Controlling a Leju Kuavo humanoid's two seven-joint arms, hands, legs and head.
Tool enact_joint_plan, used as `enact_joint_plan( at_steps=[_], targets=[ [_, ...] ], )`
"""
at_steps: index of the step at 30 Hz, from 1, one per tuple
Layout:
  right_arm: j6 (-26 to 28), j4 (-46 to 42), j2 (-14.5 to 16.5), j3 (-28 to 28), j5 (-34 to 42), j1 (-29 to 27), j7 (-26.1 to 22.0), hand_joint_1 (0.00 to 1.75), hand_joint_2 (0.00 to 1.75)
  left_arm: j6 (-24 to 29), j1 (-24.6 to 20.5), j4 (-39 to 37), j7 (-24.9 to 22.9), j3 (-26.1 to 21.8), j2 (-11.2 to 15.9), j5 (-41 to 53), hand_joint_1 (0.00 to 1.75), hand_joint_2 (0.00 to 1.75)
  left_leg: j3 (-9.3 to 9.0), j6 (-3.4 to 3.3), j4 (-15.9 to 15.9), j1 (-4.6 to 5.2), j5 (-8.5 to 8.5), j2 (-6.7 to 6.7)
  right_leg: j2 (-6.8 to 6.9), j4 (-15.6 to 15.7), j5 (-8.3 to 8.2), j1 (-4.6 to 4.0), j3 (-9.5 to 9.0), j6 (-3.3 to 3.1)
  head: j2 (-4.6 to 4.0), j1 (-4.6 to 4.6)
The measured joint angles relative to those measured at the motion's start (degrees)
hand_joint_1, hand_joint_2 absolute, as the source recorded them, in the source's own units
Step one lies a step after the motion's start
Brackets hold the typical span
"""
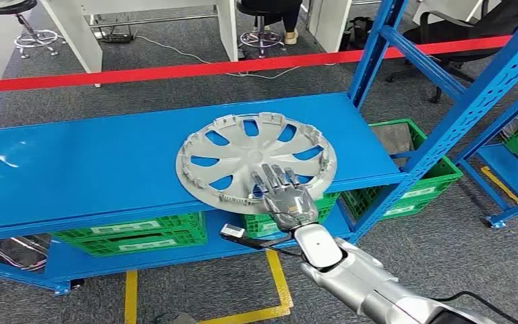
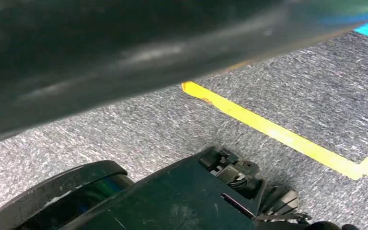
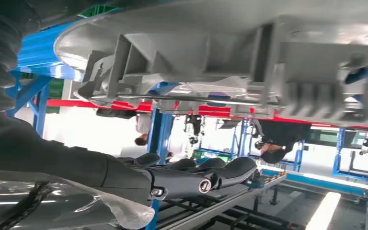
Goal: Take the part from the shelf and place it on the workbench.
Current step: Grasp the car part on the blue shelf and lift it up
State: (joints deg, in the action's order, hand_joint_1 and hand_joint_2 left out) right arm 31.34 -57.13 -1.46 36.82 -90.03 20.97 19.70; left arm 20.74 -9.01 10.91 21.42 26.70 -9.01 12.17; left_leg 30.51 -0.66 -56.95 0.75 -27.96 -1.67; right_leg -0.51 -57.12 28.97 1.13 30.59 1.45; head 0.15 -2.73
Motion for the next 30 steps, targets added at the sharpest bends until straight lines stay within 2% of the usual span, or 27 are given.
enact_joint_plan(
  at_steps=[13, 18, 19, 22, 23, 30],
  targets=[
    [-1.4, -0.2, -1.0, -0.4, 0.0, 0.1, 1.5, 0.00, 1.75, -0.1, 0.1, 0.0, -0.1, -1.0, 0.0, 0.8, 0.00, 0.00, 0.01, 0.00, 0.0, 0.00, 0.00, 0.00, 0.00, 0.0, 0.00, 0.00, 0.00, 0.00, 0.00, 0.00],
    [-1.5, 0.4, -1.4, -0.7, 0.0, 0.0, 0.8, 0.03, 1.75, -0.1, 0.2, 0.0, -0.1, -1.4, 0.0, 1.1, 0.00, 0.00, 0.01, 0.00, 0.0, 0.01, 0.00, 0.00, 0.01, 0.0, 0.00, 0.00, 0.00, 0.00, 0.00, 0.01],
    [-1.7, 0.5, -1.4, -0.7, 0.0, 0.0, 0.4, 0.22, 1.75, -0.1, 0.2, 0.0, -0.1, -1.6, 0.0, 1.2, 0.00, 0.00, 0.01, 0.00, 0.0, 0.00, 0.00, 0.00, 0.01, 0.0, 0.00, 0.00, 0.00, 0.00, 0.00, 0.01],
    [-2.1, 1.1, -1.4, -0.8, 0.0, -0.3, -0.7, 1.35, 1.75, -0.1, 0.4, 0.0, -0.1, -2.3, 0.0, 1.5, 0.00, 0.00, 0.01, 0.00, 0.0, 0.00, 0.00, 0.00, 0.01, 0.0, 0.00, 0.00, 0.00, 0.00, 0.00, 0.01],
    [-2.2, 1.3, -1.4, -0.8, 0.0, -0.4, -1.0, 1.55, 1.75, -0.1, 0.4, 0.0, -0.1, -2.5, 0.0, 1.5, 0.00, 0.00, 0.01, 0.00, 0.0, 0.00, 0.00, 0.00, 0.01, 0.0, 0.00, 0.00, 0.00, 0.00, 0.00, 0.01],
    [-2.2, 2.3, -1.4, -1.3, 0.0, -0.9, -1.7, 1.55, 1.75, -0.5, 0.4, 0.0, -0.1, -3.2, 0.0, 1.6, 0.00, 0.00, 0.01, 0.00, 0.0, 0.00, 0.00, 0.00, 0.01, 0.0, 0.00, 0.00, -0.01, 0.00, 0.00, 0.01]
  ],
)
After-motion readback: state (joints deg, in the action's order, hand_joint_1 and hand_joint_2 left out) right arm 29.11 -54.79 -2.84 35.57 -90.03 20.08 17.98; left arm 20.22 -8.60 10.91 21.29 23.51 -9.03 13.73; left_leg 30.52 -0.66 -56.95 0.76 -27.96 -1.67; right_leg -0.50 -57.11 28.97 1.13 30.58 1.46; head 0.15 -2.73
